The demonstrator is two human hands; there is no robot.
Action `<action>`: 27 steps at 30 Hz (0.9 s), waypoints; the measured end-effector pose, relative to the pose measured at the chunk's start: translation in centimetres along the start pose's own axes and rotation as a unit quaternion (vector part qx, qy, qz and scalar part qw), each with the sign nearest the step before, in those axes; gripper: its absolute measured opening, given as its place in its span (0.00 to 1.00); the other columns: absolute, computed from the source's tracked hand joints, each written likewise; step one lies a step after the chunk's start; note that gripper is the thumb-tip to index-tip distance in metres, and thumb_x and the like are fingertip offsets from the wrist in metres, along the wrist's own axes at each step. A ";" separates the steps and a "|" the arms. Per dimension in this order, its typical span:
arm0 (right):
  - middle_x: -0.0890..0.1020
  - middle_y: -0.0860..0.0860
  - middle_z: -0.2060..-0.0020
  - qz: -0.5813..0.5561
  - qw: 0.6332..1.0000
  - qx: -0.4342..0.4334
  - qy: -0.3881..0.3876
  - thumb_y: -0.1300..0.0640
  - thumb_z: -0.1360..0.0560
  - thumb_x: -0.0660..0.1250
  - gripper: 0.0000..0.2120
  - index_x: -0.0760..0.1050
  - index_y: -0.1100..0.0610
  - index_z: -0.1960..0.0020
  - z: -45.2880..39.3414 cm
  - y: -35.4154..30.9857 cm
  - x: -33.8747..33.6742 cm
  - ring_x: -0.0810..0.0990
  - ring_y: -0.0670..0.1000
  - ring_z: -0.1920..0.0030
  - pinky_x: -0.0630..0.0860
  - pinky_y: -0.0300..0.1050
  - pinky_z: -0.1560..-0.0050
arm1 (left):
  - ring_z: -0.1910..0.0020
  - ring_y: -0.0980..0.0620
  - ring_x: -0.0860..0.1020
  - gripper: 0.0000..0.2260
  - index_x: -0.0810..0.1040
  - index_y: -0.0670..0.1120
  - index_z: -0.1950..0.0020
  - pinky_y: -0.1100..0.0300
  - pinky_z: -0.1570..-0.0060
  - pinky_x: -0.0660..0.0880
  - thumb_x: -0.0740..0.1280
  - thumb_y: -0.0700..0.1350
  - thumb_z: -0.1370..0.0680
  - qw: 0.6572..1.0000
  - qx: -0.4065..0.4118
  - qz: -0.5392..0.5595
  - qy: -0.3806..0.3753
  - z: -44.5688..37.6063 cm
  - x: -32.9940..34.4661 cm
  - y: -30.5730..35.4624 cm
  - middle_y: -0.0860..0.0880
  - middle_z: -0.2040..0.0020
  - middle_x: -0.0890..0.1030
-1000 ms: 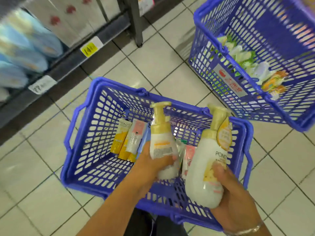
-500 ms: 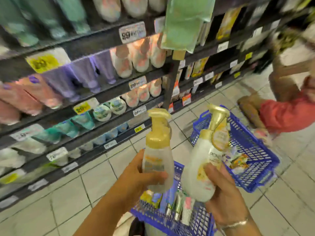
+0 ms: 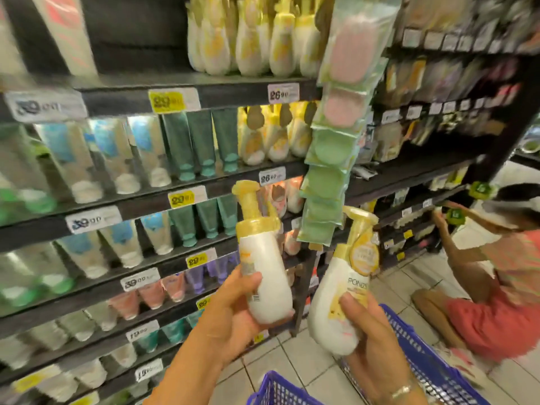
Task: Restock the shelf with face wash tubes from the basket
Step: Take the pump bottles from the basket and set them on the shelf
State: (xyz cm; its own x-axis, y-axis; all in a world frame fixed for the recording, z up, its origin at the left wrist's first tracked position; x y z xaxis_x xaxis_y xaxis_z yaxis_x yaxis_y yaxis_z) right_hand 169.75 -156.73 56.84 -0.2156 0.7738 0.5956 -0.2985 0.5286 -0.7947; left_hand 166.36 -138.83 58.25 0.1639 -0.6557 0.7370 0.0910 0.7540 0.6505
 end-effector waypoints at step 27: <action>0.85 0.57 0.59 -0.010 0.989 -0.030 -0.145 0.53 0.35 0.65 0.22 0.75 0.58 0.42 -10.0 -7.9 11.1 0.84 0.53 0.63 0.81 0.48 0.68 | 0.65 0.42 0.83 0.20 0.76 0.42 0.49 0.44 0.66 0.80 0.71 0.41 0.40 0.993 0.087 -0.082 0.019 -2.6 5.2 12.5 0.40 0.61 0.84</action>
State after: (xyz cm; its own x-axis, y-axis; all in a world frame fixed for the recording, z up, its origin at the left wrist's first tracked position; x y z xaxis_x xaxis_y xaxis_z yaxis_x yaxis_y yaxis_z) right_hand 178.99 -148.82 68.61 -0.4698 0.6349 0.6134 -0.2518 0.5696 -0.7824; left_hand 170.86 -132.68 69.77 0.1976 -0.7647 0.6133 -0.0504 0.6169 0.7854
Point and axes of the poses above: each hand's wrist, its own z-axis away from the middle knuckle, its own x-axis out of the palm, y = z × x, the point moved 1 cm from there along -z, towards the middle knuckle
